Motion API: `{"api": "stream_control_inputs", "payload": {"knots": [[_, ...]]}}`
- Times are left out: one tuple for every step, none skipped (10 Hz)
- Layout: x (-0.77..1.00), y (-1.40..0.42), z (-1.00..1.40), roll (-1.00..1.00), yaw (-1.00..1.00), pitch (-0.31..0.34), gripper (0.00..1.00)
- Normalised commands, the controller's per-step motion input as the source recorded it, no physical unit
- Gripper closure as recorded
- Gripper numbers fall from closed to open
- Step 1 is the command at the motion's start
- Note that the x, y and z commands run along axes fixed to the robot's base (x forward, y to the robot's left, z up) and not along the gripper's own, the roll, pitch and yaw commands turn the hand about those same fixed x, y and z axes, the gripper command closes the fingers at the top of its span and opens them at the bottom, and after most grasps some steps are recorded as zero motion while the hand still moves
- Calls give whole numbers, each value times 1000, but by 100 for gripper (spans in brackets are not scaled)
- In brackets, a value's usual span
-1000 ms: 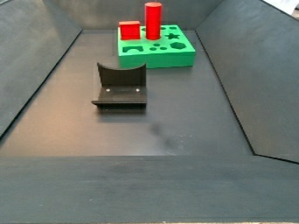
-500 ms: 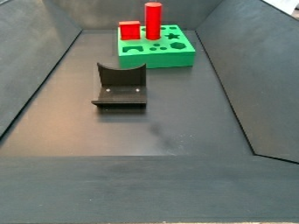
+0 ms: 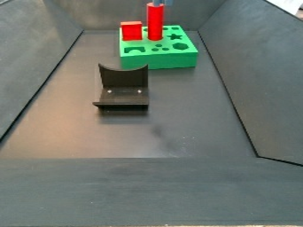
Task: Pick up the 3 prong object. Move up. Move to above the board. Insert the 3 prong object.
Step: Insert the 3 prong object.
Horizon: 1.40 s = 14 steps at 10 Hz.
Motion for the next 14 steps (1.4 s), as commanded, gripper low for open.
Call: {"api": "stream_control_inputs", "payload": {"knots": [[26,0,-137,0,-77,-10,100],[0,6,-446,0,-174,-61,100],[6,31,-443,16,-171,-57,100],[11,69,-351,4,-171,-33,100],[0,94,-380,26,-191,-27,100],[9,120,-391,27,-211,-19,100],[3,83,-394,56,-217,-23,100],[43,51,-409,63,-200,-29,100],[166,51,-489,104,-131,-16,100],[154,49,-411,84,-114,-13,100],[163,49,-366,74,-69,-3,100],[100,29,-366,76,-74,-3,100],[37,0,-146,36,-117,0,100],[63,0,-234,36,-11,0,100]]}}
